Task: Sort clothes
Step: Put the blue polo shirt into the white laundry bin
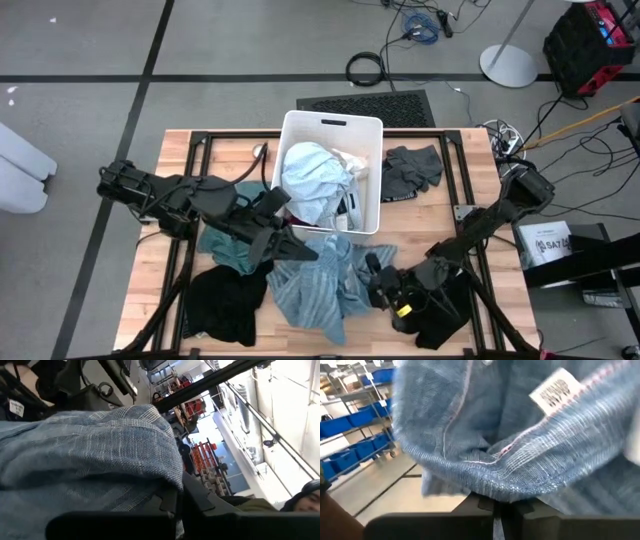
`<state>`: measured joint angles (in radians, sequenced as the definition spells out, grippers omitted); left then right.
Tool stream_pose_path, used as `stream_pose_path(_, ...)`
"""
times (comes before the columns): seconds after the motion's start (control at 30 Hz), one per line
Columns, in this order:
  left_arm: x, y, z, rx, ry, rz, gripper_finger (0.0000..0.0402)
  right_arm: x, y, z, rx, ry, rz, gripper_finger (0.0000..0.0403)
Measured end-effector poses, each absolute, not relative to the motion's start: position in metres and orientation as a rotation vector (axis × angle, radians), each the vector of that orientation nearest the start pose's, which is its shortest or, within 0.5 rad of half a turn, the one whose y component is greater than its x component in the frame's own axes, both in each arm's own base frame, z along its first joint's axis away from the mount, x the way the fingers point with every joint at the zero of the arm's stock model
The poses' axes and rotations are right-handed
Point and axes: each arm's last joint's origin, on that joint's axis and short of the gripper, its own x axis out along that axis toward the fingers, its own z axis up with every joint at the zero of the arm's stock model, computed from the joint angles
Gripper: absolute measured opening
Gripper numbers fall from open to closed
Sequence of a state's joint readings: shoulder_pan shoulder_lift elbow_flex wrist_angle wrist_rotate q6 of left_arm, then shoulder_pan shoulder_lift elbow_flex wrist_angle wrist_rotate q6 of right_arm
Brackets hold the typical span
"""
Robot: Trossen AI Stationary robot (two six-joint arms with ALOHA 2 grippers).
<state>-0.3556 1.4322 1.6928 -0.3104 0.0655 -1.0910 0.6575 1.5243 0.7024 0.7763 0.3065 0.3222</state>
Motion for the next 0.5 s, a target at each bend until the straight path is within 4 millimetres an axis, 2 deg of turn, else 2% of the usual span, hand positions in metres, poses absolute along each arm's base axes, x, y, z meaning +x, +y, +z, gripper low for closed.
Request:
stream_pose_path(0.1, 0.282, -0.107, 0.484, -1.017, 0.231, -0.373, 0.0010, 0.248, 0.181, 0.245, 0.257, 0.126, 0.338, 0.0001)
stream_pose_path(0.17, 0.282, -0.107, 0.488, -0.986, 0.187, -0.395, 0.0010, 0.241, 0.176, 0.267, 0.226, 0.149, 0.334, 0.0001)
stream_pose_path(0.3, 0.279, -0.106, 0.501, -0.884, 0.059, -0.464, 0.0011, 0.222, 0.161, 0.327, 0.128, 0.214, 0.324, 0.0001)
stream_pose_path(0.5, 0.260, -0.101, 0.521, -0.731, -0.092, -0.567, 0.0011, 0.189, 0.130, 0.415, -0.005, 0.317, 0.237, 0.0000)
